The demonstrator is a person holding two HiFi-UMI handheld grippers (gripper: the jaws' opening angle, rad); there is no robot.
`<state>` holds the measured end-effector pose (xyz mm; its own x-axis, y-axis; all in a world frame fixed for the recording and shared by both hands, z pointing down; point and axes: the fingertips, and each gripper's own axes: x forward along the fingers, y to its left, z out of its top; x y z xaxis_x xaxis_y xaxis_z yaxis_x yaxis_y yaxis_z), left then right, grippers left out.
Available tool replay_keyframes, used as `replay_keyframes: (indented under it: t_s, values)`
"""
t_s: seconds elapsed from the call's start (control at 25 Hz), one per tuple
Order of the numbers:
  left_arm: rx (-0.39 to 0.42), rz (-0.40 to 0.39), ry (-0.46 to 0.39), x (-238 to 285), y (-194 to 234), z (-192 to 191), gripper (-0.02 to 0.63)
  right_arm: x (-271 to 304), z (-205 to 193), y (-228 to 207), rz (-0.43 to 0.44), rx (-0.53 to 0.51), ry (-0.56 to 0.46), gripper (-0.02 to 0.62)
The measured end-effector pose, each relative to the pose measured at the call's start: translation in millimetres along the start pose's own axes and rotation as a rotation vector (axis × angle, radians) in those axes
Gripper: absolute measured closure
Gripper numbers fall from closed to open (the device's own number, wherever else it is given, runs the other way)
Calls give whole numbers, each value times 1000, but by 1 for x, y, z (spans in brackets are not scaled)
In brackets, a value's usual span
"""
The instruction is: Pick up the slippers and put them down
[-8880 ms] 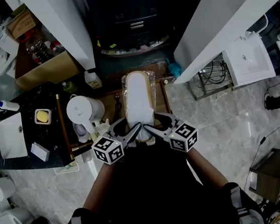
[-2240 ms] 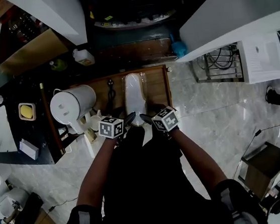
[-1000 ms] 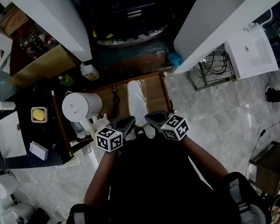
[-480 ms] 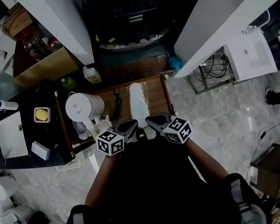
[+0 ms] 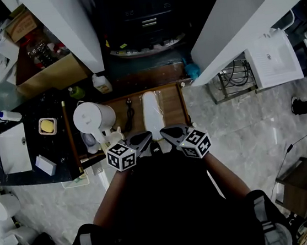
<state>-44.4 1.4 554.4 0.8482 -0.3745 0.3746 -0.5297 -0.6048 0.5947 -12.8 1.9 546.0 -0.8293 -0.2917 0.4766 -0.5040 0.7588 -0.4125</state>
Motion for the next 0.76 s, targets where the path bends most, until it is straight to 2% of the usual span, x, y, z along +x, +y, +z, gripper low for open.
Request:
replay_keyframes:
  t_s: [0.76]
  values:
    - [14, -12, 3, -7, -6, -2, 594, -2, -4, 7, -6, -12, 7, 589]
